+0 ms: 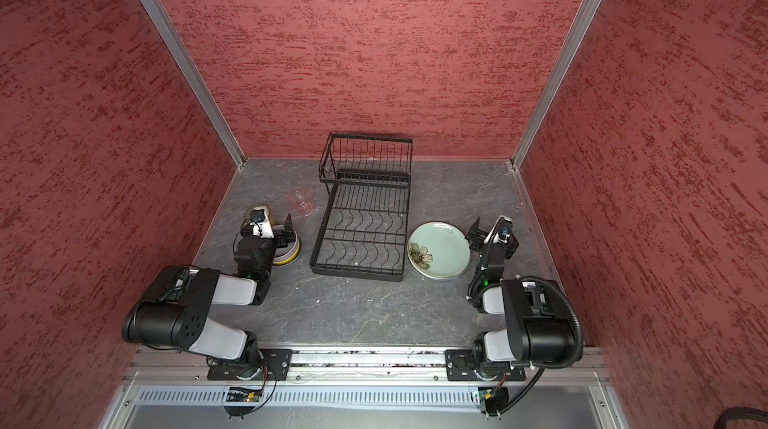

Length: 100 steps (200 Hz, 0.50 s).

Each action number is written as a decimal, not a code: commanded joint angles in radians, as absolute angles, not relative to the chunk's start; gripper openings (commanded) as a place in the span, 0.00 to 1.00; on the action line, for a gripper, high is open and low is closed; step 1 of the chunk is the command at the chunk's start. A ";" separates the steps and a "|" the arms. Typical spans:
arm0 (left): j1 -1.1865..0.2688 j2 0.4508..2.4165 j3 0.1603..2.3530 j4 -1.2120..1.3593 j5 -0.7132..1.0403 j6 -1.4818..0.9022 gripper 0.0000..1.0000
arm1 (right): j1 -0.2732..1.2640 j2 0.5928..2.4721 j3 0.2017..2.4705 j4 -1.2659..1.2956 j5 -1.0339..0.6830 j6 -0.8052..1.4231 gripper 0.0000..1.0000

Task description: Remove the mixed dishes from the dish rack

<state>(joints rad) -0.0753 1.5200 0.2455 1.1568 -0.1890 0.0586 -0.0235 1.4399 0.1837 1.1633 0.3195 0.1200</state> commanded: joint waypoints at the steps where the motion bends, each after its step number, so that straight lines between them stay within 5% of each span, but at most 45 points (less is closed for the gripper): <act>1: -0.062 1.535 0.264 1.109 -0.122 0.065 1.00 | -0.027 1.492 0.225 1.209 0.200 0.055 0.99; 100: -0.014 1.537 0.348 0.959 -0.046 0.033 1.00 | -0.029 1.545 0.276 1.161 0.196 0.057 0.99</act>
<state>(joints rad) -0.0196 1.5288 0.3439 1.0122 -0.0731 0.0414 -0.0246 1.5475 0.2646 1.1465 0.2123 0.0845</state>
